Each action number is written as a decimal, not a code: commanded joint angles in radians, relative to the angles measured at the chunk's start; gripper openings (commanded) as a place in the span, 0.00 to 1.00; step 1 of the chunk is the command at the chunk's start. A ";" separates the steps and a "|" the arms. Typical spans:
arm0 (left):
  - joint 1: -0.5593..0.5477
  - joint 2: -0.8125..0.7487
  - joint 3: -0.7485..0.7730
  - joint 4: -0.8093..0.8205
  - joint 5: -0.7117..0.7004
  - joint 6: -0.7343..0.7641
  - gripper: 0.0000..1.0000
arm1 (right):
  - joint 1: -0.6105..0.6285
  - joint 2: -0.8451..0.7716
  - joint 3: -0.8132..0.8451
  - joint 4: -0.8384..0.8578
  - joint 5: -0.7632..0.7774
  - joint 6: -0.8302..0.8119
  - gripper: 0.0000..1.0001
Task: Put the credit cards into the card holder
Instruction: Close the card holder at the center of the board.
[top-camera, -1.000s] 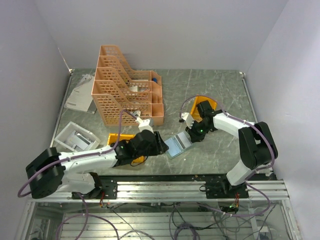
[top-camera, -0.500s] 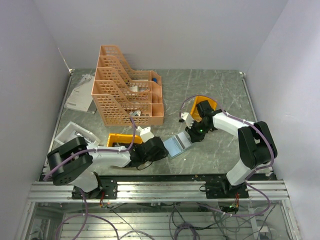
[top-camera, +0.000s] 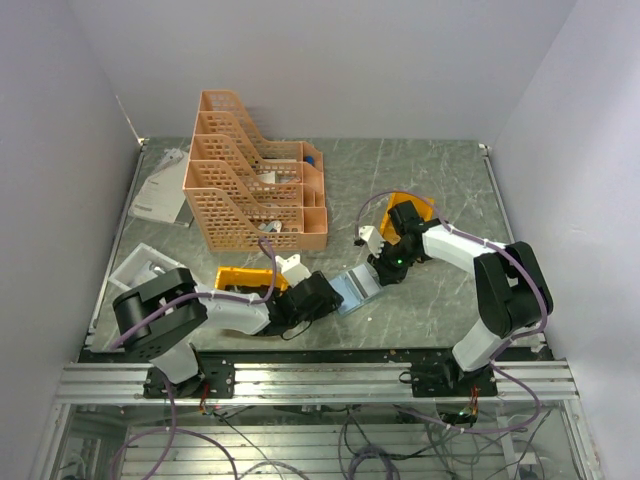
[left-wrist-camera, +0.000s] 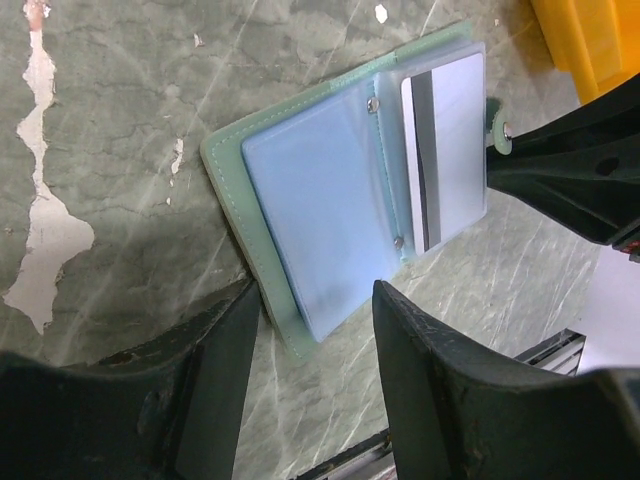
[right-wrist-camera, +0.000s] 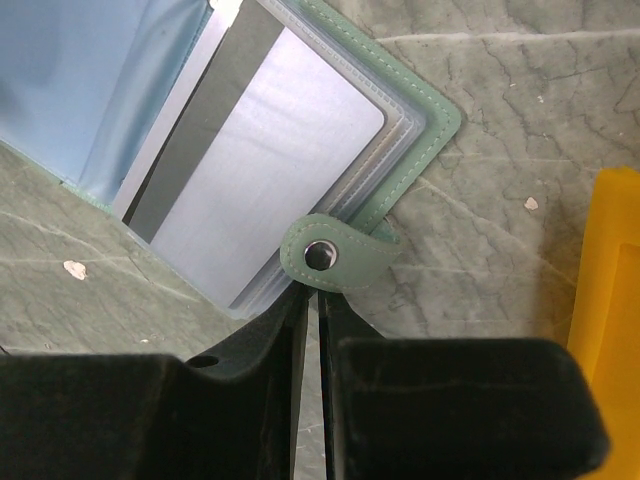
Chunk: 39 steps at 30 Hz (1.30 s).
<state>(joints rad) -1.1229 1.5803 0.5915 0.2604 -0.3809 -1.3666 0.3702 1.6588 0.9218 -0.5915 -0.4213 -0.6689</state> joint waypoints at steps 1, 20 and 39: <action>-0.005 0.022 -0.011 0.052 -0.070 0.005 0.60 | 0.022 0.059 -0.032 -0.006 -0.019 0.003 0.10; -0.010 0.040 0.085 0.291 0.027 0.300 0.57 | 0.019 0.050 -0.011 -0.017 -0.096 0.031 0.10; 0.066 0.165 0.154 0.326 0.144 0.363 0.55 | -0.169 -0.107 -0.019 -0.036 -0.273 -0.069 0.26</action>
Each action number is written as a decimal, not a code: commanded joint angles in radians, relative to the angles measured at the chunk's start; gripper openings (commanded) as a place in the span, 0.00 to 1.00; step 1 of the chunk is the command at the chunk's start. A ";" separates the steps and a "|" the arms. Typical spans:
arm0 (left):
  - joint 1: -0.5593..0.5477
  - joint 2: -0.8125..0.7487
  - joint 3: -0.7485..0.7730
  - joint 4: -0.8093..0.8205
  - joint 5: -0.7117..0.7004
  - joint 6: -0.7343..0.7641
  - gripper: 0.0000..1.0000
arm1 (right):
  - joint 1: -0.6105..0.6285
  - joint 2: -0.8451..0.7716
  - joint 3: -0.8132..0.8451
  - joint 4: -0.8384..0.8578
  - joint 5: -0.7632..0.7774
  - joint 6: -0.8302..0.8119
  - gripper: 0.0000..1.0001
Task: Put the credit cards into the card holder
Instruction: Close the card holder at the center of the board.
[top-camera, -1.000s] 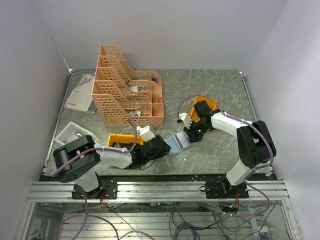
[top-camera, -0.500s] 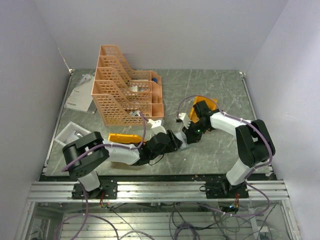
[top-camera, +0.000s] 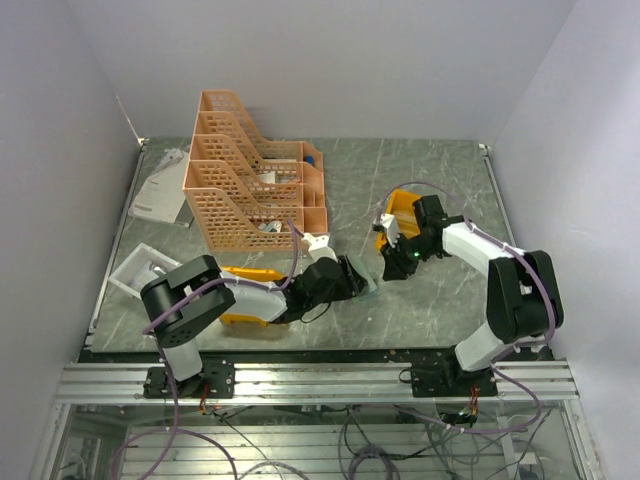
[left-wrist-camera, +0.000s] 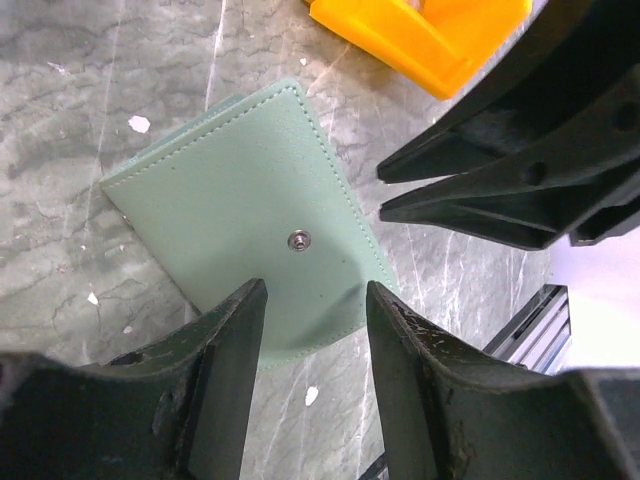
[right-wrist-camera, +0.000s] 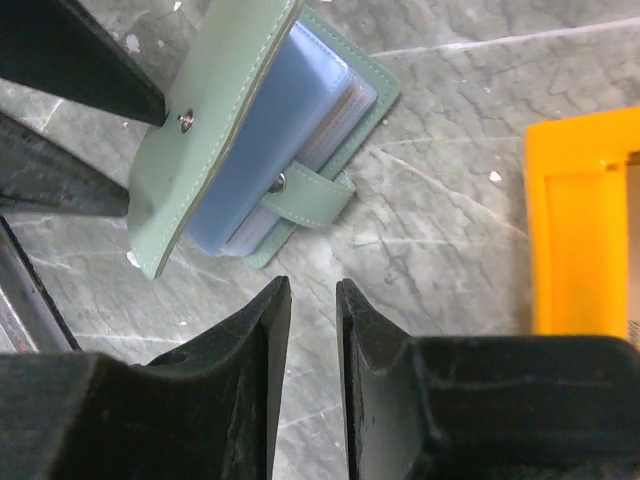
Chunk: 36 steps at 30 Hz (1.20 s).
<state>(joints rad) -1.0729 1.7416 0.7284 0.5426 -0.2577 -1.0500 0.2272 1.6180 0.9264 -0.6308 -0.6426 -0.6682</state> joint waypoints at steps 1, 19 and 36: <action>0.019 0.005 0.018 0.040 0.026 0.049 0.53 | -0.029 -0.088 -0.034 0.015 -0.065 -0.091 0.27; 0.031 -0.058 -0.066 0.102 0.048 0.063 0.48 | -0.004 -0.266 -0.303 0.395 -0.128 -0.615 0.66; 0.034 -0.006 -0.031 0.071 0.076 0.072 0.47 | 0.131 -0.179 -0.334 0.605 0.053 -0.469 0.52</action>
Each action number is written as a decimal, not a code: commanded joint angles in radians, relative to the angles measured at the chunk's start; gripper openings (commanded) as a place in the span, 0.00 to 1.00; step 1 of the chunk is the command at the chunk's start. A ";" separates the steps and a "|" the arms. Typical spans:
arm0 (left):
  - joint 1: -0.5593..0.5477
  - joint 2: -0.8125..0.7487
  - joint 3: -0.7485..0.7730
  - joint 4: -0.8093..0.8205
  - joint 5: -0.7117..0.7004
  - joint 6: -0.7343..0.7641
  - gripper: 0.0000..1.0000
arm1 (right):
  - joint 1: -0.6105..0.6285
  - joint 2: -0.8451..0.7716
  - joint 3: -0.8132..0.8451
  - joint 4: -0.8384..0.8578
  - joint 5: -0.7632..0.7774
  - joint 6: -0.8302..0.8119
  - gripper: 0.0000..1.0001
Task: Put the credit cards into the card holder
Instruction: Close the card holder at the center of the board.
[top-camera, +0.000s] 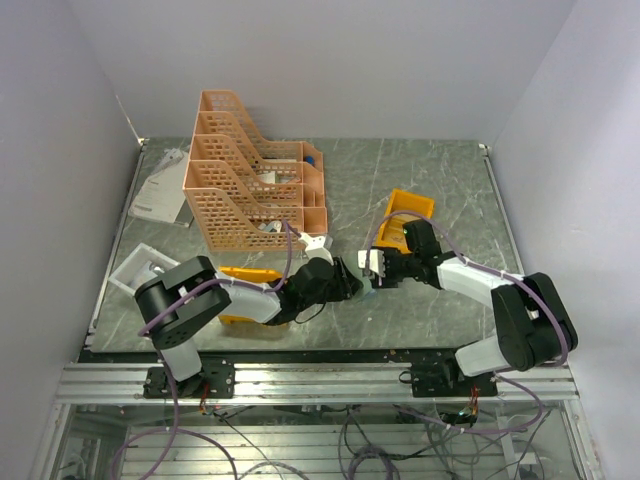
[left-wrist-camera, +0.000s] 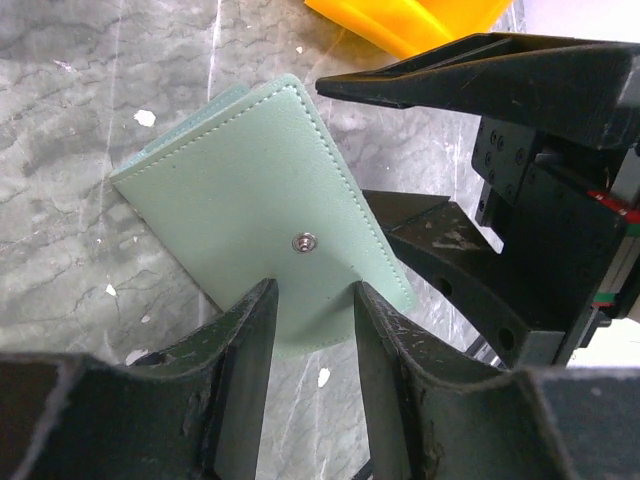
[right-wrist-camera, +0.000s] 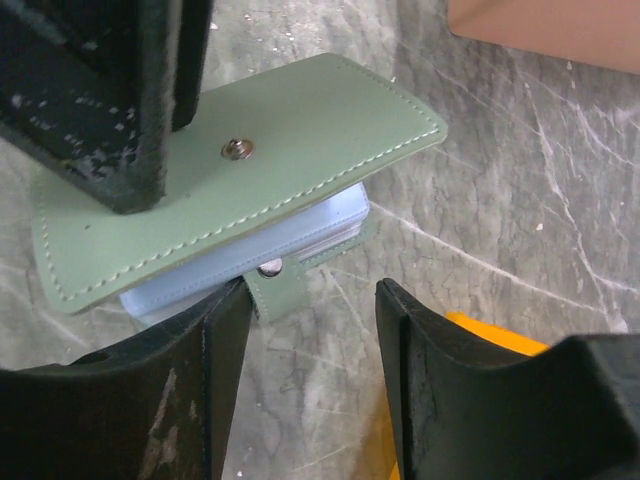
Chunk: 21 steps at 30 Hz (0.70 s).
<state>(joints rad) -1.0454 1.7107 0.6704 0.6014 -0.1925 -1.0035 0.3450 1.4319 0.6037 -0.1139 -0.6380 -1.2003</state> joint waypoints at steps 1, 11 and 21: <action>0.009 0.032 0.032 0.006 0.014 0.027 0.47 | 0.014 0.005 -0.015 0.101 0.055 0.075 0.50; 0.030 0.106 0.076 -0.027 0.040 0.039 0.44 | 0.010 -0.035 -0.039 0.160 0.109 0.189 0.32; 0.040 0.156 0.140 -0.122 0.057 0.048 0.43 | -0.017 -0.038 0.026 0.099 0.130 0.336 0.26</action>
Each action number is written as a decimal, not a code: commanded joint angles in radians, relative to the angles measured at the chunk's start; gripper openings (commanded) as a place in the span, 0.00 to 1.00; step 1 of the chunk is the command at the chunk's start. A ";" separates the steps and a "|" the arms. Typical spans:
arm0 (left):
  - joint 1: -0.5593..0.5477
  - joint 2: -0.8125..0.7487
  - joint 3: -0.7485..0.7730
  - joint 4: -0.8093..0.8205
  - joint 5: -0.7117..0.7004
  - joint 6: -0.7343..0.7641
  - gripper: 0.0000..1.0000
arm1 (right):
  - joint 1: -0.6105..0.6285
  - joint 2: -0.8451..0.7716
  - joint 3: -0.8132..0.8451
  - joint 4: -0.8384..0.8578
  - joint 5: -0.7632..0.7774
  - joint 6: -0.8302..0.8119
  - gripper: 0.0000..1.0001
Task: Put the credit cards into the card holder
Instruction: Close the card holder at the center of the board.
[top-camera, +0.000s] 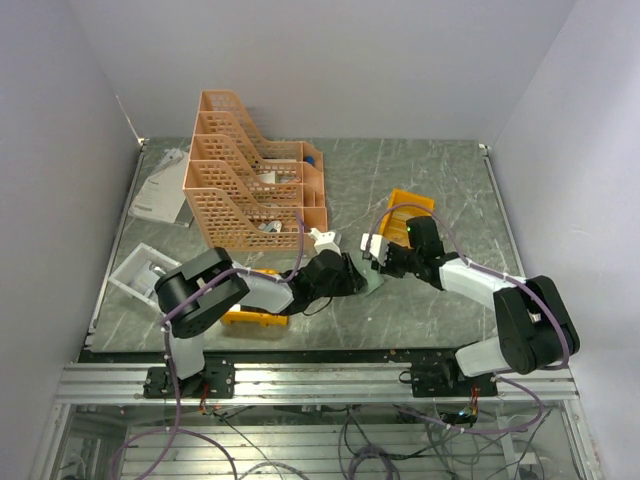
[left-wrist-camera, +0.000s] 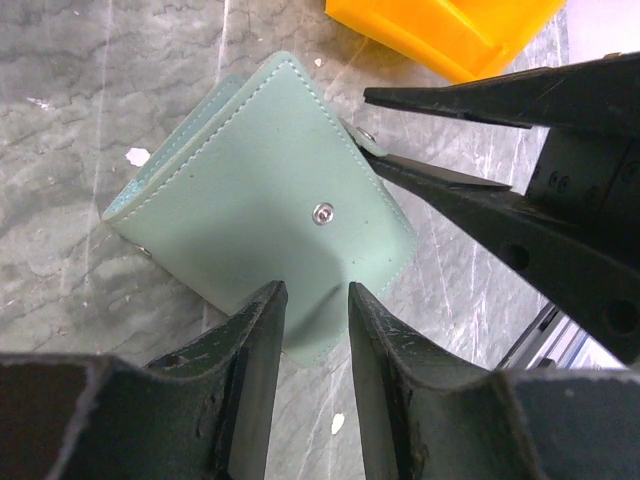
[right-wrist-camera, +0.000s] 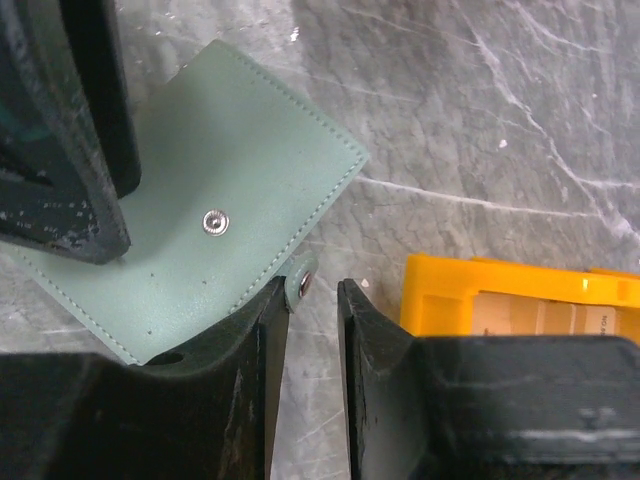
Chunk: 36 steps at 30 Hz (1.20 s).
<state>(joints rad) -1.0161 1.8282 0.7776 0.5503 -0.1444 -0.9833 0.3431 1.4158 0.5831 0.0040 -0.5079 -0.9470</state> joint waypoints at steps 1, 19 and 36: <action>0.011 0.042 0.043 -0.086 0.008 0.026 0.43 | -0.021 -0.021 0.055 -0.031 -0.007 0.091 0.25; 0.022 0.078 0.096 -0.208 0.008 -0.003 0.28 | -0.061 0.089 0.208 -0.225 -0.097 0.218 0.13; 0.030 0.080 0.095 -0.186 0.038 -0.008 0.27 | -0.082 0.143 0.257 -0.277 -0.078 0.267 0.00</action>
<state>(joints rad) -0.9936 1.8694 0.8719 0.4282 -0.1173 -1.0035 0.2760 1.5608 0.8238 -0.2596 -0.5945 -0.7059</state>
